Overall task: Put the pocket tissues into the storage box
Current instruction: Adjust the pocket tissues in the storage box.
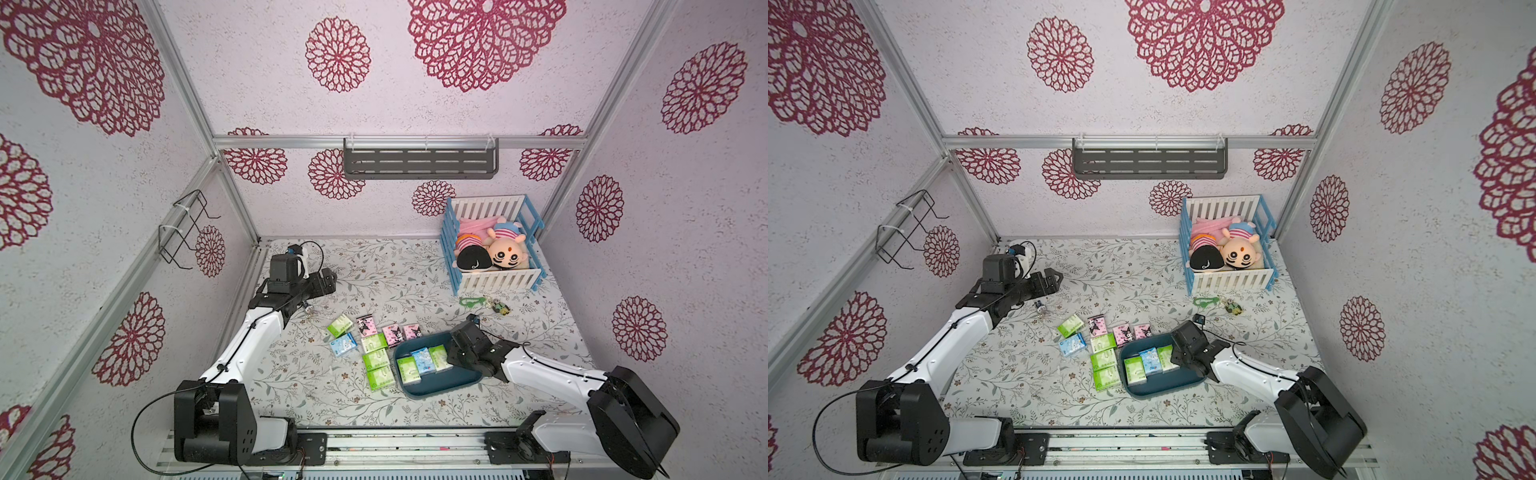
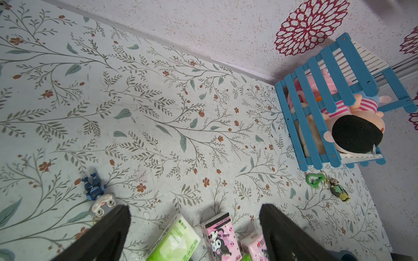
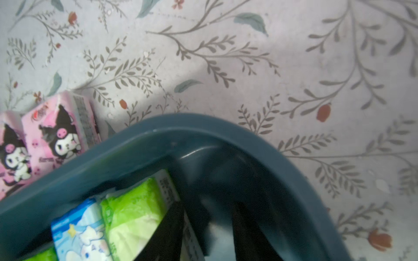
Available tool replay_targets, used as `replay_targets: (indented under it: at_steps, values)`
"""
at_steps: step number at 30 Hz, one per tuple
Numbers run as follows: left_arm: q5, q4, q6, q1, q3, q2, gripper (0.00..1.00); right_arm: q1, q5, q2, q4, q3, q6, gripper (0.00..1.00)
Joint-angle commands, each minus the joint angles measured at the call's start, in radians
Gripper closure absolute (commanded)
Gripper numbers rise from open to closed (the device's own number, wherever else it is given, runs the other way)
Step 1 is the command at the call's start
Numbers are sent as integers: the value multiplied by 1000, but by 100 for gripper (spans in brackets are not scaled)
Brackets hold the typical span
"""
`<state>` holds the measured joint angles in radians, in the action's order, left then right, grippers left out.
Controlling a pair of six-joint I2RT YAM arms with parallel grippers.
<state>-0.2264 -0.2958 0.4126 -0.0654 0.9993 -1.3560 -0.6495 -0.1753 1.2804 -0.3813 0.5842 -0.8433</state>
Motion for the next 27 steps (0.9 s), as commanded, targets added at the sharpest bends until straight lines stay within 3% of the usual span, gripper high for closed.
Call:
replay_targets:
  at_steps: [1, 5, 7, 10, 11, 17, 27]
  values:
    - [-2, 18, -5, 4, -5, 17, 3, -18, -60, -72, -91, 76, 43, 54]
    - [-5, 19, -4, 4, -4, 11, 3, -75, -69, -110, -156, 114, 79, 56]
    - [-5, 20, -2, 4, -2, 7, 3, -120, -24, -111, -154, 123, 107, 67]
    - [-5, 19, -2, 3, -1, 2, 3, -179, 67, -88, -143, 127, 123, 96]
    - [-5, 19, -2, 4, -1, 1, 3, -199, 96, -79, -140, 129, 123, 100]
    - [-4, 16, -5, 4, 2, -3, 3, -337, 215, 9, -114, 147, 146, 100]
    - [5, 10, -11, 4, 2, -3, 3, -392, 265, 124, -86, 155, 171, 100]
